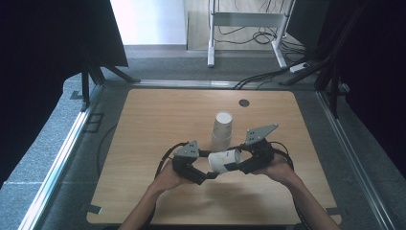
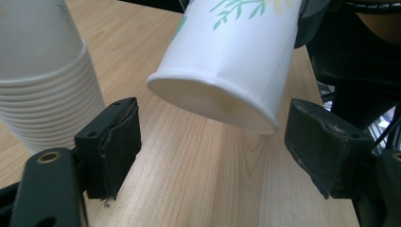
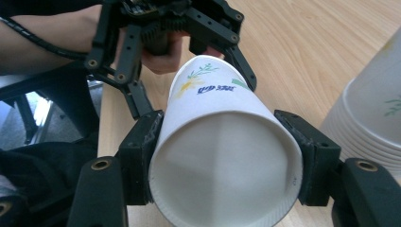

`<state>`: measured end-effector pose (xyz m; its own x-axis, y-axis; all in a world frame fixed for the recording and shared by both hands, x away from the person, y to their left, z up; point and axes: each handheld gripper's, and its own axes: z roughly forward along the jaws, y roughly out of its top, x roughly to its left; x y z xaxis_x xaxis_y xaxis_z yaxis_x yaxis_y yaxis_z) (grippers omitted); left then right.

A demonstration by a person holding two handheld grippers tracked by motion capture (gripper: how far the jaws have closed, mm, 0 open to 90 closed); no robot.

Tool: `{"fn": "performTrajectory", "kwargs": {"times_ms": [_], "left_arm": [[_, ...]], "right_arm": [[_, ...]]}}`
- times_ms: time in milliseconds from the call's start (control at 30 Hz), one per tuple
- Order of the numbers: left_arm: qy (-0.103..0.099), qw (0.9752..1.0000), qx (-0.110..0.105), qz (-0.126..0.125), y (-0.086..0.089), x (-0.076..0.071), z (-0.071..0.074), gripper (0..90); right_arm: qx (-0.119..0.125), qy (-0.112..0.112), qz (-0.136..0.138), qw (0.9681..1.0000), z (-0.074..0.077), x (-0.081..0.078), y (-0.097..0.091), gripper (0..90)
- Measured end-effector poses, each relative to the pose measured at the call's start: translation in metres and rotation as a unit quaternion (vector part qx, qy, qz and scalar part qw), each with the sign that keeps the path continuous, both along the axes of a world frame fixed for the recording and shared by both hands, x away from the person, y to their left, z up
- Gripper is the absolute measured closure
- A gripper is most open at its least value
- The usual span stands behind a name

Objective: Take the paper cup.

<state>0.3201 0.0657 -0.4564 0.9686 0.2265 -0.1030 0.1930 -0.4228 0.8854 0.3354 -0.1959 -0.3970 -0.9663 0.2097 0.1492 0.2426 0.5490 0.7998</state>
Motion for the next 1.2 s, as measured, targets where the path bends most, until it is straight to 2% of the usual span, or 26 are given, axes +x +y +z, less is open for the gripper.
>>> {"fn": "performTrajectory", "kwargs": {"times_ms": [167, 267, 500, 700, 867, 1200], "left_arm": [[-0.005, 0.9999, -0.001, -0.012, -0.0019, -0.0006, -0.0023, 22.6], [-0.005, 0.9997, -0.012, -0.022, -0.0014, -0.0012, -0.0034, 27.6], [-0.007, 0.9995, -0.016, -0.025, 0.0004, -0.0017, -0.0048, 31.4], [-0.006, 0.9997, -0.005, -0.021, 0.0004, -0.0009, -0.0058, 35.5], [-0.006, 0.9999, -0.001, -0.014, 0.0015, -0.0012, -0.0042, 37.1], [-0.006, 0.9996, 0.027, -0.008, 0.0023, -0.0016, 0.0024, 39.3]], "right_arm": [[0.008, 0.003, 0.013, 0.9999, -0.0027, -0.0014, -0.0002, 37.0], [0.01, 0.005, 0.015, 0.9998, -0.0033, -0.0017, -0.0002, 37.0], [0.014, 0.012, 0.02, 0.9996, -0.004, -0.0003, -0.001, 37.0], [0.001, 0.011, 0.023, 0.9997, -0.0052, 0.0012, 0.0006, 36.7], [0.001, 0.011, 0.02, 0.9997, -0.0061, 0.003, 0.0016, 35.8], [-0.018, 0.005, -0.001, 0.9998, -0.0054, 0.0035, 0.0026, 26.1]]}}
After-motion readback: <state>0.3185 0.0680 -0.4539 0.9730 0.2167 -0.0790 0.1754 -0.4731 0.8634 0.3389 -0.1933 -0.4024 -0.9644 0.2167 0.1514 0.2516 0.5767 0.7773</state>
